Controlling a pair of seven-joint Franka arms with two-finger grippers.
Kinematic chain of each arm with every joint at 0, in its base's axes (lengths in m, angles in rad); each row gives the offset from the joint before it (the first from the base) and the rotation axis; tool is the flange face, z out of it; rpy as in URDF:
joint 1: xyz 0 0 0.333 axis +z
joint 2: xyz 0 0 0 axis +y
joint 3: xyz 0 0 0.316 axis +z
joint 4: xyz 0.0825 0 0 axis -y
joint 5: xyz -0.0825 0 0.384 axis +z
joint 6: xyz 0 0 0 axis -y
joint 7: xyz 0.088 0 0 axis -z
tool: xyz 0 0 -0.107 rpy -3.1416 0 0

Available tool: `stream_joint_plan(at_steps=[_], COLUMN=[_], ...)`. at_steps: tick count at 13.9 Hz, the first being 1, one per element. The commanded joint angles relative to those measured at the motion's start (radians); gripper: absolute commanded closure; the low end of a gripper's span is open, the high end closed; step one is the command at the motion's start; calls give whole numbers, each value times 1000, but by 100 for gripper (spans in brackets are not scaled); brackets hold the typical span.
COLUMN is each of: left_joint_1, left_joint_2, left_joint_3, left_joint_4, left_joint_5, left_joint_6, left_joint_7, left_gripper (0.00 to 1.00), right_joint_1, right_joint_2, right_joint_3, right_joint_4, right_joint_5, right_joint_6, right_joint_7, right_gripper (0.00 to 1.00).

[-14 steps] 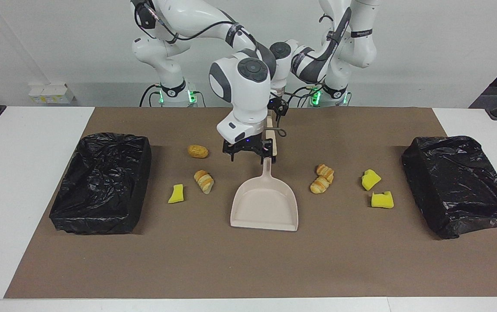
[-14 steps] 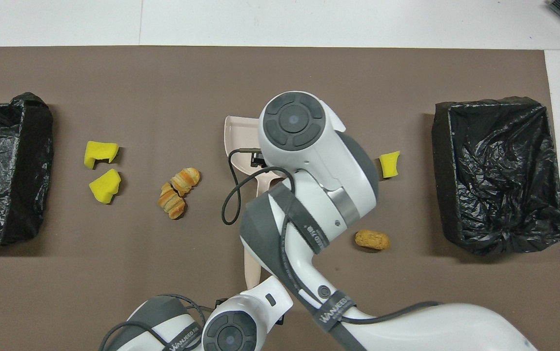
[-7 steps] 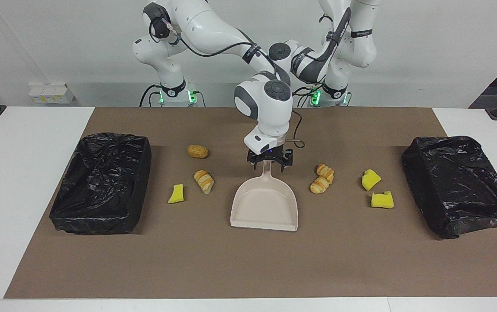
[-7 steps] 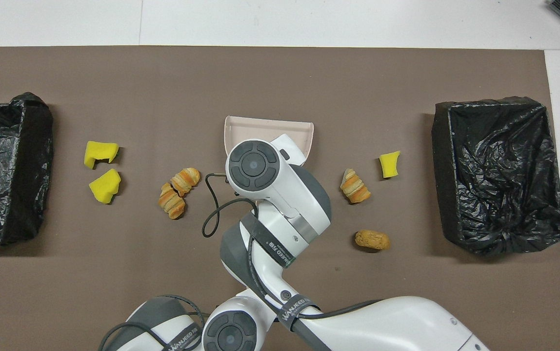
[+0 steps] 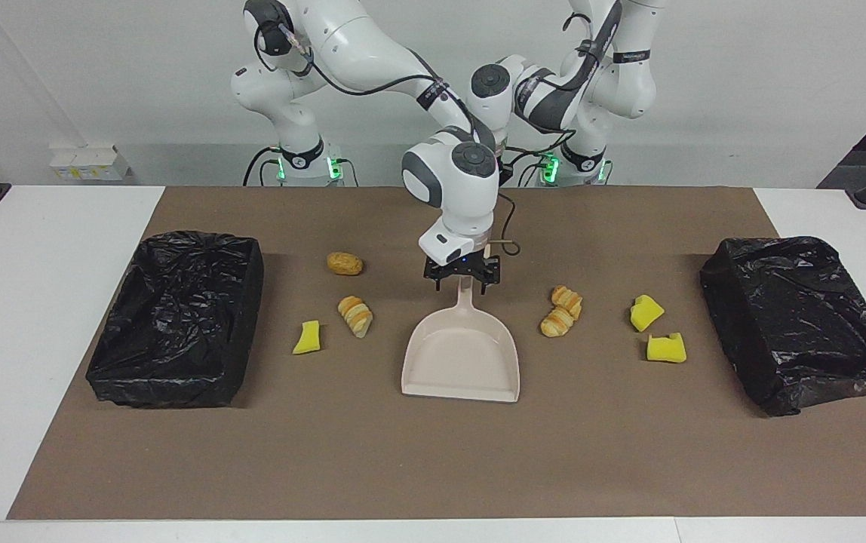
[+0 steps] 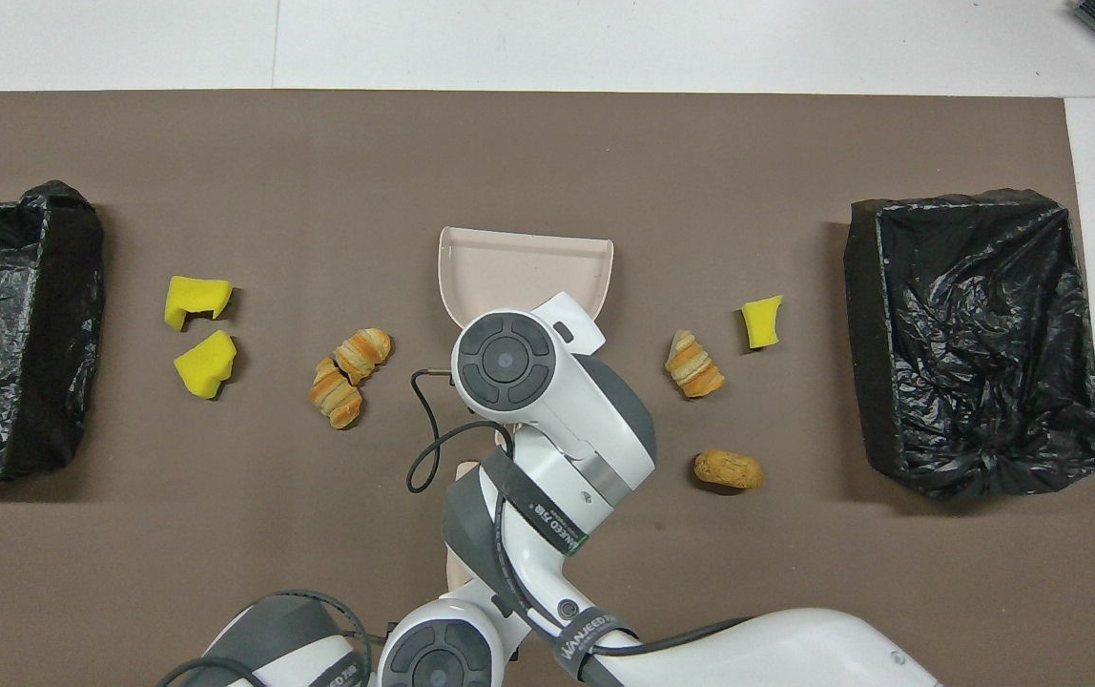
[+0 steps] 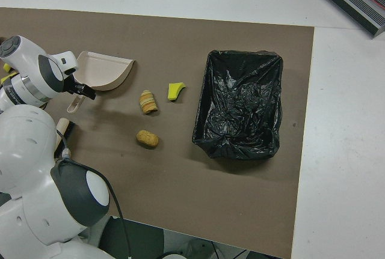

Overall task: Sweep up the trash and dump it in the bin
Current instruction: 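Reach the right gripper to the dustpan handle and grasp it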

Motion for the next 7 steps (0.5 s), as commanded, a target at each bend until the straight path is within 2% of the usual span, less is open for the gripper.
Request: stream_joint_plan(at_steps=[1,4,5,7], left_joint_1=[27,68,85,133], left_joint_2=[-90,-130,-142,-150], left_joint_3=[9,7,7,7], left_joint_4=[-30,-44,-58,-74], left_joint_5=[38,83,95,117], left_joint_6=[-84,-145,-147,-147], left_joint_7=[39,75,84,121], left_gripper=[100,100,100,100], right_joint_1=[1,3,3,1], right_joint_2=[-38,-49,-51,-51], right_joint_3=[7,18,18,18], right_joint_4=[-57,-78,-83,-83], right_joint_5=[-5,13,13,15], right_joint_6=[21,32,33,33], right_joint_7=[24,19,18,16], right_gripper=[0,0,3,21])
